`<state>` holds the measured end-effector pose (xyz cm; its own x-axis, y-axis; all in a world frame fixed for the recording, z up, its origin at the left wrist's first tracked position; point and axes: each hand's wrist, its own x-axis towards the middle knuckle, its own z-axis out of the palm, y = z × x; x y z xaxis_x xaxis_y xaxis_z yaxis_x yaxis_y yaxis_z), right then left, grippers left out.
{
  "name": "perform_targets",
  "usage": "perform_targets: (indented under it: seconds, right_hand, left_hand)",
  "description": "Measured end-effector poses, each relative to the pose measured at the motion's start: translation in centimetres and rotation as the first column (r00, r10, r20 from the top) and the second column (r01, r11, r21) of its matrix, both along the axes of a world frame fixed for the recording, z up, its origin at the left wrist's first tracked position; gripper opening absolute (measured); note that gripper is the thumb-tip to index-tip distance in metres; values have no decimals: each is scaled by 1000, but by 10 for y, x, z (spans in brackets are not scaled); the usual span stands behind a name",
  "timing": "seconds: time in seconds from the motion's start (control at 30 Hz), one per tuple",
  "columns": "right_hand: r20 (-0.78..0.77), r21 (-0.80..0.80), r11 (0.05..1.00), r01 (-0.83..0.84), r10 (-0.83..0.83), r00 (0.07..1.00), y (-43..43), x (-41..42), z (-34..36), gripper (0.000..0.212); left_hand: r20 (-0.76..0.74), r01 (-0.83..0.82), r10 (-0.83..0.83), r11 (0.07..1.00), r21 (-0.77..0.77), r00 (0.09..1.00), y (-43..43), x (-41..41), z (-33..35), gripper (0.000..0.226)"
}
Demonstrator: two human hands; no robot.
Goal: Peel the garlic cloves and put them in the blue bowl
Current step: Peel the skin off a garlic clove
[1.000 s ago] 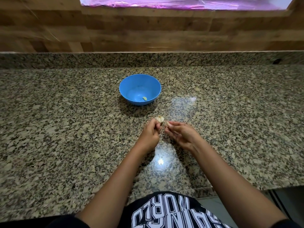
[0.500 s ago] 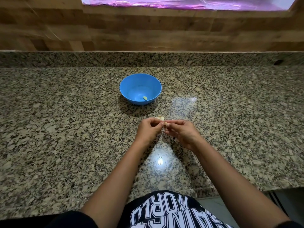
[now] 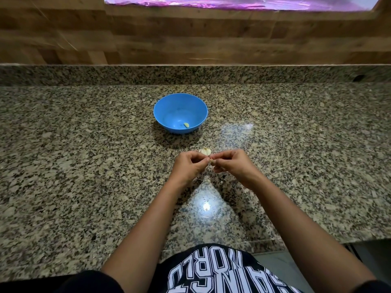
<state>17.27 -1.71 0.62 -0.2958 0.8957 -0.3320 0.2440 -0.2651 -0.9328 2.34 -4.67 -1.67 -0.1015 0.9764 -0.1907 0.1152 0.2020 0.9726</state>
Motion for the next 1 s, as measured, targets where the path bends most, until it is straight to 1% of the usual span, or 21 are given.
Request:
perform_targets:
  seconds: [0.13,0.27,0.5,0.57,0.63,0.7,0.77,0.83,0.93,1.0]
  right_hand:
    - [17,-16,999,-35,36,999,3,3,0,11]
    - [-14,-18,1000,2,-3,1000,0,0,0,10]
    - [28,72,997,24,-27,999,0,-2,-5,5]
    - [-27,58,996,66,-64,998,1,-2,-6,7]
    - [-134,-14,994,112,-112,985,2,1,-5,13]
    - [-251,-117,986,118,-144,957,2,4,-3,19]
    - [-324,-212,971,108,-174,930,2,6,-2,25]
    - [-337,-261,958,115,-203,919,1,7,-2,24]
    - [-343,-295,946,138,-239,908,0,7,-3,18]
    - [-346,-317,936,151,-263,901,0,7,-2,15]
  left_hand:
    - [-19,4,-4,1000,-10,1000,1,0,-2,6]
    - [-27,-11,10,1000,-28,1000,3,3,-2,8]
    - [-3,-31,30,998,-54,1000,5,5,-2,9]
    - [-5,-67,67,995,-74,998,5,4,-5,9]
    - [-87,-65,57,993,-98,995,4,2,-8,6]
    - [-221,-18,-5,995,-99,975,1,0,-11,4]
    - [-331,32,-58,996,-83,942,-1,1,-10,9]
    - [-391,64,-82,996,-59,917,-3,3,-7,13]
    - [-456,81,-88,996,-34,886,-2,6,-3,10]
    - [-479,70,-73,997,-24,875,-1,8,-3,21]
